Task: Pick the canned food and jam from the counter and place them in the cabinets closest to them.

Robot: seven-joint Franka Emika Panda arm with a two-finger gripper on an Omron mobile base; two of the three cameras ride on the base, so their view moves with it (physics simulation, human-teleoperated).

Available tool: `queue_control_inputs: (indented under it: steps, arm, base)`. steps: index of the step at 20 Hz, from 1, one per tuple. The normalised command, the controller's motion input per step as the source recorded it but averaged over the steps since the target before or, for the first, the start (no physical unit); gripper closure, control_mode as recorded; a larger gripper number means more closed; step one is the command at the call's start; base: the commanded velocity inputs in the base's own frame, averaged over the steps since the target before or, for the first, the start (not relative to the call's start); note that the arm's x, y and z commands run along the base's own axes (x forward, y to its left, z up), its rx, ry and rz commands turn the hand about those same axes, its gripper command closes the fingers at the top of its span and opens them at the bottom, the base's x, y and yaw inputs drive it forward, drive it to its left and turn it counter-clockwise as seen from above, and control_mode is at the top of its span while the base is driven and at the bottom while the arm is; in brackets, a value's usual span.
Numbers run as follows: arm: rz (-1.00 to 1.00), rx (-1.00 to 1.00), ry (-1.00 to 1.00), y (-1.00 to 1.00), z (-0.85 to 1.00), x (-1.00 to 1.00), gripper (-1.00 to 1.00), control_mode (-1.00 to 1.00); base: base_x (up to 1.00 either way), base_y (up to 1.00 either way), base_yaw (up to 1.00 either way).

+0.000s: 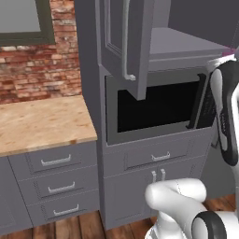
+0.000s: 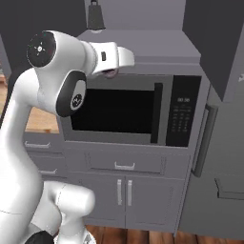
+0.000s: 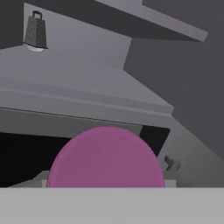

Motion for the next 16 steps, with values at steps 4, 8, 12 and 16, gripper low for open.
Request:
queue_control_inputs:
  steps: [4,8,12,16]
  arm:
    - [0.0,0.0,0.0,0.0,0.18,0.32,1.0,-1.0]
    - [0.0,0.0,0.0,0.0,0.09,0.36,1.0,-1.0]
    - [0.0,0.0,0.0,0.0,0.03,0.38,1.0,-1.0]
    - [0.01,0.0,0.0,0.0,0.01,0.36,1.0,-1.0]
  base:
    - [0.0,0.0,0.0]
    - [0.0,0.0,0.0]
    - [0.0,0.0,0.0]
    - [0.0,0.0,0.0]
